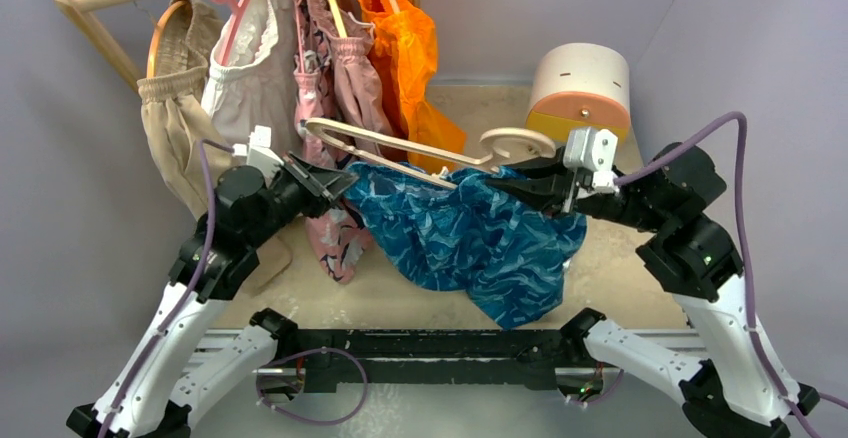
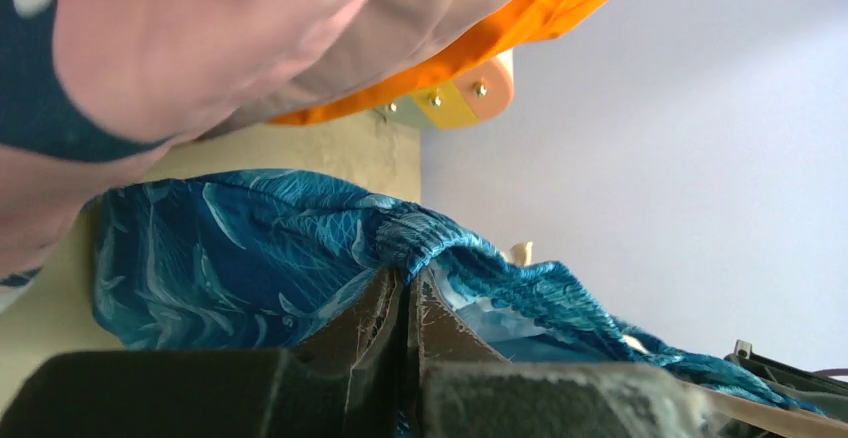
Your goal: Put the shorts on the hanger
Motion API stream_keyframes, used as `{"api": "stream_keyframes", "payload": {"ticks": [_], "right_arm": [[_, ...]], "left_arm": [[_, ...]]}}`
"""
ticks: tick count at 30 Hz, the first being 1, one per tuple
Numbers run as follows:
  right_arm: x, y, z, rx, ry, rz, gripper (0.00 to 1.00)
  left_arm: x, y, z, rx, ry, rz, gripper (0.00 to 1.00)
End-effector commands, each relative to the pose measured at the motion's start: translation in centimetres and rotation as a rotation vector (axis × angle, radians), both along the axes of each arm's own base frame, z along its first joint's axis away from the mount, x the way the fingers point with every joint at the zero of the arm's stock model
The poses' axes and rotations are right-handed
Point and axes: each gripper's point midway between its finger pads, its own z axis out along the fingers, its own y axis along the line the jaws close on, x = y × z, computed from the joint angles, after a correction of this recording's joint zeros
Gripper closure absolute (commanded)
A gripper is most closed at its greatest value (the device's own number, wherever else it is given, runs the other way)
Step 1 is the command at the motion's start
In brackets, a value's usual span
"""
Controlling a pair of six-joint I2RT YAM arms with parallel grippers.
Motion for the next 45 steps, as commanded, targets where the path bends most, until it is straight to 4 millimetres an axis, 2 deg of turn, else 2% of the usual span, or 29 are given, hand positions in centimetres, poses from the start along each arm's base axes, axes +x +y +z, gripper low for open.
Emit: {"api": "stream_keyframes", "payload": {"ticks": [1,5,11,15,18,22,28,34,37,39,42,45], "right_arm": [[1.1,-1.7,-0.4,-0.003,0.195,-0.151,1.00],[1.3,-2.4,-2.5,-0.046,0.302,-0.212,1.00],[0.4,-3.1,-3.9,-0.081,0.366,-0.221,1.00],[0.0,-2.9,-4.9,-0.121,0.412,-0.202,1.00],[0.2,-2.8,-5.9,-0.158,0.436,-0.200,1.00],[0.2,-2.7,-6.2,-0.171,0.445,-0.199,1.00],[2.6,-2.3,-8.9,-0.252,0.540,-0.275,1.00],[4.7,-0.4,-9.9,-0.265,0.594,-0.271,1.00],[6.3,0.4,-9.5,-0.233,0.583,-0.294,1.00],[6.6,1.3,-8.6,-0.194,0.553,-0.261,1.00],[5.8,2.1,-7.5,-0.166,0.484,-0.171,1.00],[4.7,2.3,-6.9,-0.136,0.411,-0.108,1.00]], "left_arm": [[1.3,2.4,4.4,0.110,-0.166,0.109,1.00],[2.1,3.5,5.7,0.184,-0.204,0.162,1.00],[3.1,5.0,7.2,0.289,-0.249,0.229,1.00],[3.7,5.3,8.0,0.346,-0.262,0.236,1.00],[4.1,5.2,8.1,0.385,-0.259,0.224,1.00],[4.7,5.4,7.2,0.441,-0.224,0.228,1.00],[4.4,3.9,8.4,0.434,-0.282,0.143,1.00],[3.7,1.7,9.9,0.441,-0.379,-0.005,1.00],[3.3,0.2,9.8,0.426,-0.400,-0.090,1.00],[2.8,-1.2,9.5,0.397,-0.418,-0.173,1.00],[1.3,-3.1,9.1,0.342,-0.500,-0.300,0.89],[0.3,-2.9,9.0,0.381,-0.596,-0.335,0.76]]}}
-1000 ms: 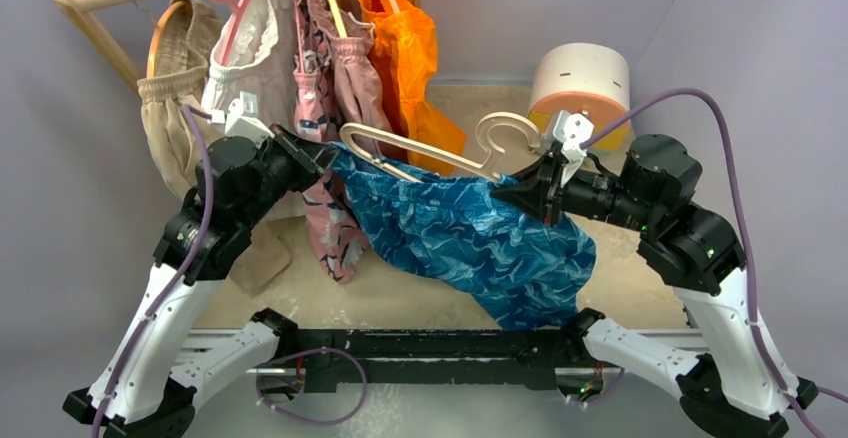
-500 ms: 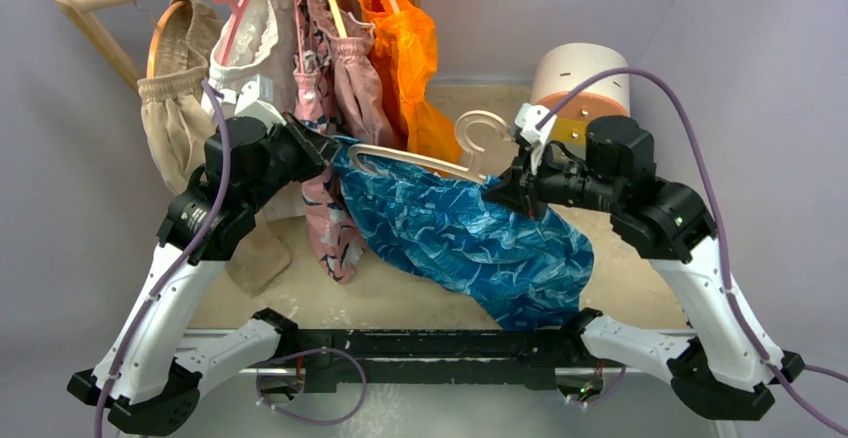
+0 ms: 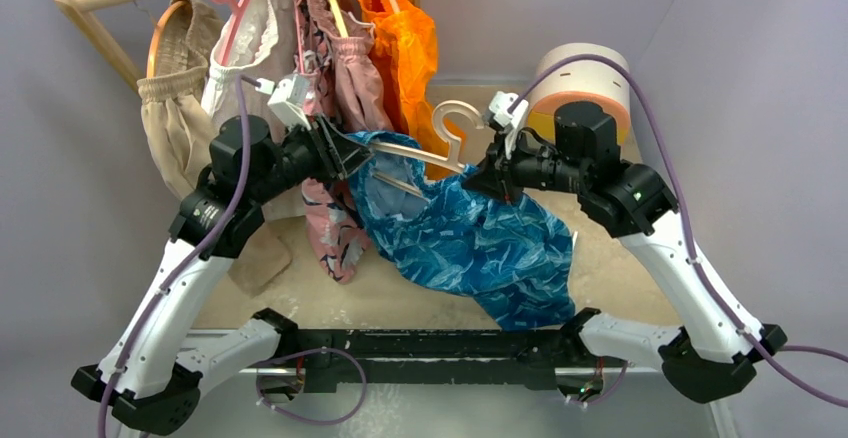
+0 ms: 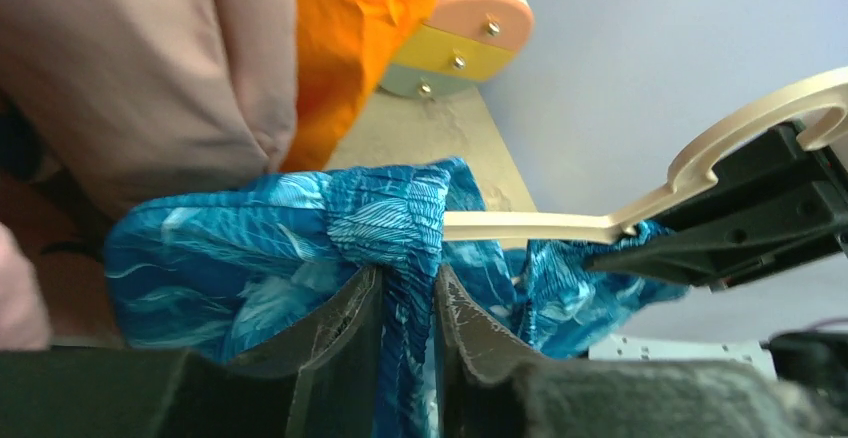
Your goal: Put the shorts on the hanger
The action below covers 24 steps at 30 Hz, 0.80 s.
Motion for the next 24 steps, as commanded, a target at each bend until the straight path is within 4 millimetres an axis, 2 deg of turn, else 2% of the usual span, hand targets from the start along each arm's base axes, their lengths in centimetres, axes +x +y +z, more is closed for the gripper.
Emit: {"api": "stream_keyframes", "payload": {"ticks": [1,4,9,13,17,21,24], "right_arm": [[-1.8,0.9,4.6,0.159,-0.204,0.126,1.00],[-3.2,0.7,4.8,0.201,-0.254,0.172,1.00],[-4.9,0.6,4.6,0.254,-0.294,0.227,1.00],[-5.5,0.5,4.1,0.249,-0.294,0.254,1.00],[-6.1,0.5,3.9,0.247,-0.297,0.291,1.00],[-6.7,0.8,3.5,0.239,-0.304,0.347,1.00],[-7.1,1.1,3.0,0.229,-0.299,0.394,1.00]], "left_arm": [[-2.5,-0.7,3.0,0.013,-0.250,-0.164,0.72],[-3.4,0.5,3.2,0.129,-0.377,-0.169,0.61],[-5.9,2.3,3.7,0.336,-0.617,-0.240,0.51],[-7.3,4.0,2.9,0.540,-0.773,-0.281,0.49],[-8.0,5.3,1.7,0.708,-0.843,-0.331,0.47],[-8.4,5.5,0.4,0.827,-0.872,-0.435,0.48],[-8.0,5.3,0.4,0.842,-0.871,-0.455,0.49]]}}
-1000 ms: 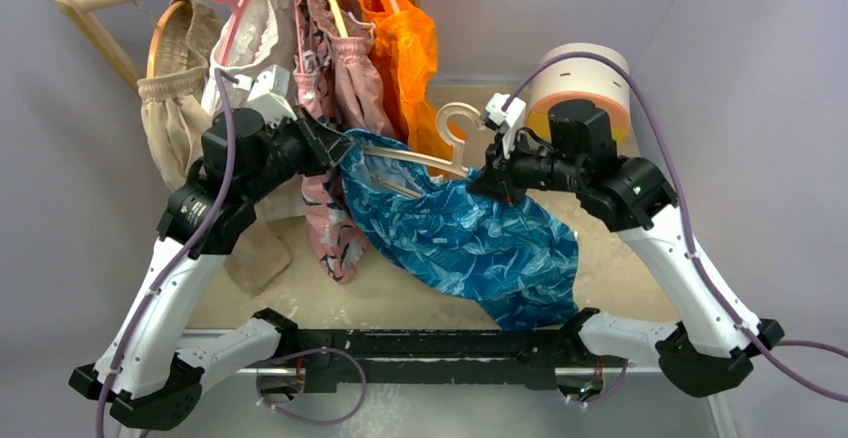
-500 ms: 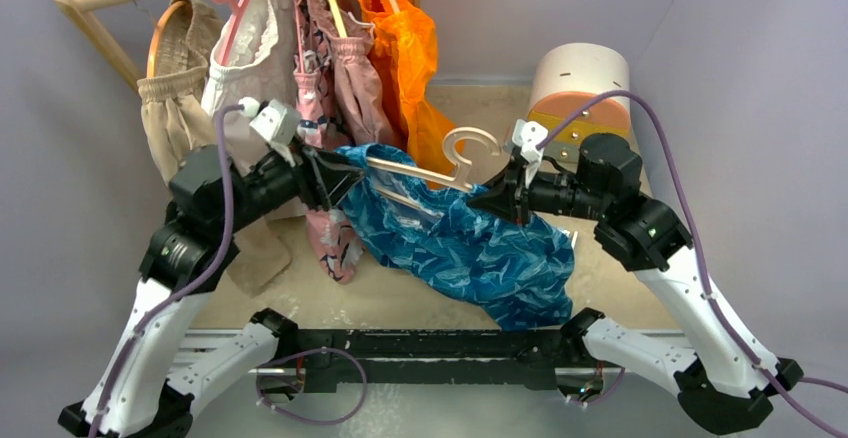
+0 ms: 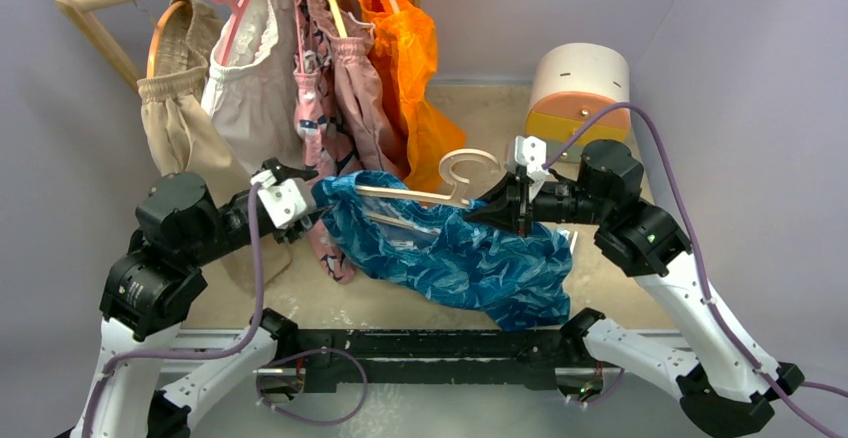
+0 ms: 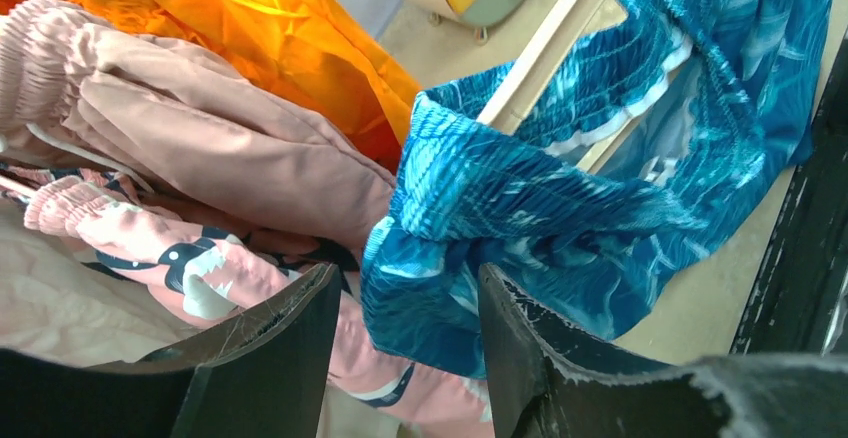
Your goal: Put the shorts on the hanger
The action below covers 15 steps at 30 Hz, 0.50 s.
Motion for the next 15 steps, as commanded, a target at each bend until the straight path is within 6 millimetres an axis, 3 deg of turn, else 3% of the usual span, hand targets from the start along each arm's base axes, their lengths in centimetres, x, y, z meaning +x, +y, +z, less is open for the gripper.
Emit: {"api": "stream_keyframes", "payload": {"ticks": [1,8,15], "right_arm": [[-1.3,0.7,2.3,0.057,-0.127,0.121,1.00],[-1.9,1.0,1.6,0.044,-0.151,0.194,1.00],[-1.7,2.0,0.9,0.022,-0.127,0.266,1.00]], "left_arm": [[0.3,-0.1,-0.1,0.122,-0.068,-0.064,0.49],[0.3,-2.1,-1.1,0.093,0.000,-0.156,0.50],[-1.4,-5.0,-2.2,0.064,0.120,-0.366,0.63]]}}
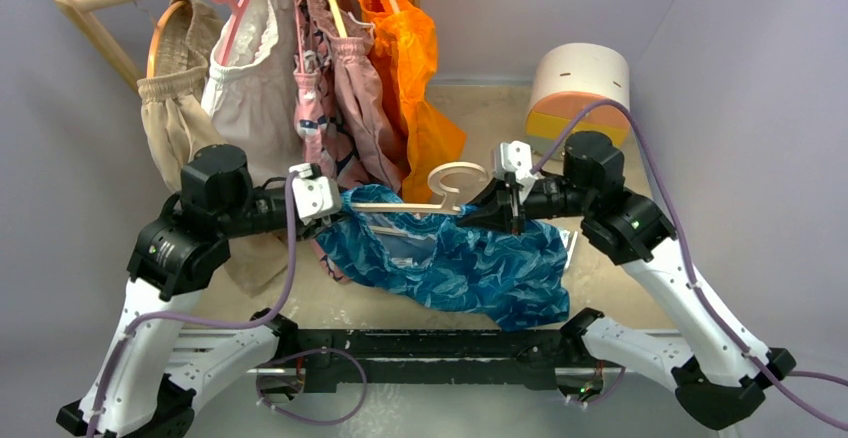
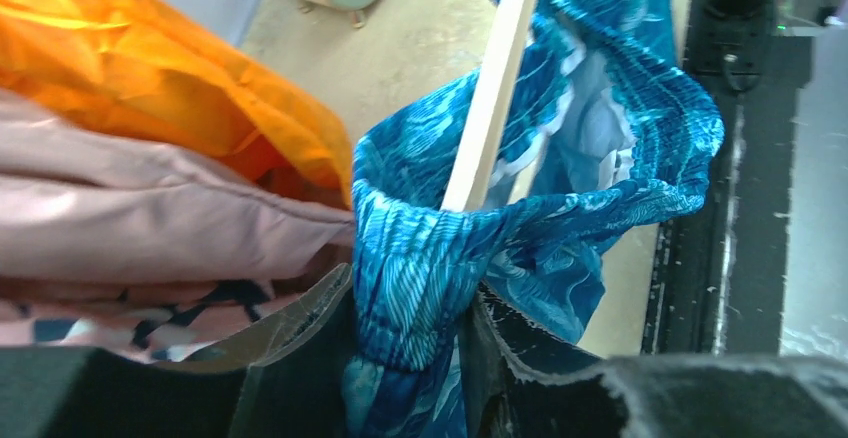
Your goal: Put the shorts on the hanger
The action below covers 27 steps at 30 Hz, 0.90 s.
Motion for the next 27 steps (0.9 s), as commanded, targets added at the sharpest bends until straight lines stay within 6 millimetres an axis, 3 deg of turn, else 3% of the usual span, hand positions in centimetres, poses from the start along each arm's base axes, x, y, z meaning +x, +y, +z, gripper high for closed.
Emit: {"api": "stream_keyframes", "payload": {"ticks": [1,11,14,15,22,27], "right_arm": [[-0.7,1.0,1.7,0.041,-0.070,0.111,1.00],[0.7,1.7,1.7,0.024,-0.068,0.090,1.00],[0.9,1.9,1.7,0.026,-0.062,0.086,1.00],[1.0,1.9,1.7,0.024,-0.055,0.077,1.00],[0.2,0.6,0.4,-0.005,0.057,-0.009,0.85],[0.2,-1.3,1.1,0.033,0.028,-0.140,0.74]], "left_arm": [[-1.5,-2.2,1.0,-0.049,0.028,-0.177,0.66],[-2.0,-3.1,-0.1,-0.036,0.096,-0.254,0.77],[-2.0,-3.2,-0.9,-0.020,0.100,-0.273,0.98],[-1.9,-3.1,-1.1,-0.012,0.097,-0.269,1.00],[-1.0,-1.9,-0.7,-0.008,0.087,-0.141,1.00],[-1.1,-1.2,0.7,-0.054,0.090,-0.061,1.00]]}}
